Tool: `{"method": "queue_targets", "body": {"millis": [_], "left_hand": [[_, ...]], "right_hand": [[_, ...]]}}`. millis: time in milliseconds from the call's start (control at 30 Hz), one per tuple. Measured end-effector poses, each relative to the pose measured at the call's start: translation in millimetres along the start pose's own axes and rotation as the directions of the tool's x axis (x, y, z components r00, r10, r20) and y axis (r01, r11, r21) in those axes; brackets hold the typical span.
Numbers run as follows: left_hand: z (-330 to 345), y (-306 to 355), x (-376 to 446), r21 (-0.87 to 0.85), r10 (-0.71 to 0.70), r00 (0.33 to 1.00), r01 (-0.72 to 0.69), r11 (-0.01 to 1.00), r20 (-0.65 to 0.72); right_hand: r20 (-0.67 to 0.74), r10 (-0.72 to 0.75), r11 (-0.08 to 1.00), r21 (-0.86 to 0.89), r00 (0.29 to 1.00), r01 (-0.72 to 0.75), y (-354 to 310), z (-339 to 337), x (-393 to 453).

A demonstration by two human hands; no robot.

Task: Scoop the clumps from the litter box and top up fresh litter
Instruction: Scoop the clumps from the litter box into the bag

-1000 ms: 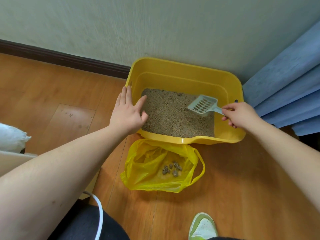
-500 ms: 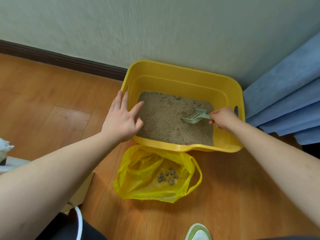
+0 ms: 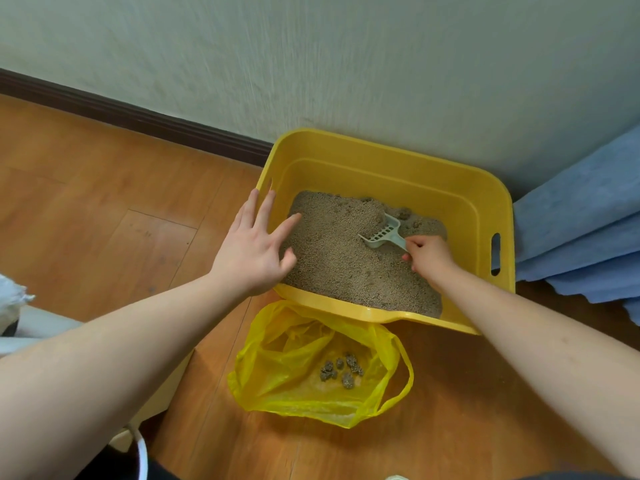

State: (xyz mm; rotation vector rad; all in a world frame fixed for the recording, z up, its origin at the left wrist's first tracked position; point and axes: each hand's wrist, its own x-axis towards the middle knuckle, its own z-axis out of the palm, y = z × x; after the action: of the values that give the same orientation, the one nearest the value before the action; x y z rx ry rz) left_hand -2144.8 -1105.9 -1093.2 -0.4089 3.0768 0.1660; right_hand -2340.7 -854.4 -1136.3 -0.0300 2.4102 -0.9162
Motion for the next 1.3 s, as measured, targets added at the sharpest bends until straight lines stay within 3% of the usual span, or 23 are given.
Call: {"method": "queue_targets", "body": {"millis": [267, 600, 733, 1033, 1300], "left_hand": [[1, 0, 0, 0.005, -0.001, 1.000, 0.001, 1.000, -0.002], [-1, 0, 0, -0.005, -0.011, 1.000, 0.011, 1.000, 0.002], [-1, 0, -1, -0.008, -0.014, 1.000, 0.014, 1.000, 0.007], [-1, 0, -1, -0.009, -0.015, 1.000, 0.015, 1.000, 0.019], [-2, 0, -2, 0.000, -0.001, 1.000, 0.001, 1.000, 0.016]], "right_hand": [[0.045, 0.145, 0.971, 0.186, 0.988, -0.150, 2, 15, 10], [0.103, 0.027, 0.981, 0.189, 0.994, -0.046, 12, -10, -8], [0.218, 0.035, 0.985, 0.157, 0.975, -0.071, 12, -14, -19], [0.133, 0.005, 0.997, 0.079, 0.991, -0.016, 12, -35, -39], [0.096, 0.077, 0.994, 0.067, 0.992, -0.084, 16, -43, -51]]}}
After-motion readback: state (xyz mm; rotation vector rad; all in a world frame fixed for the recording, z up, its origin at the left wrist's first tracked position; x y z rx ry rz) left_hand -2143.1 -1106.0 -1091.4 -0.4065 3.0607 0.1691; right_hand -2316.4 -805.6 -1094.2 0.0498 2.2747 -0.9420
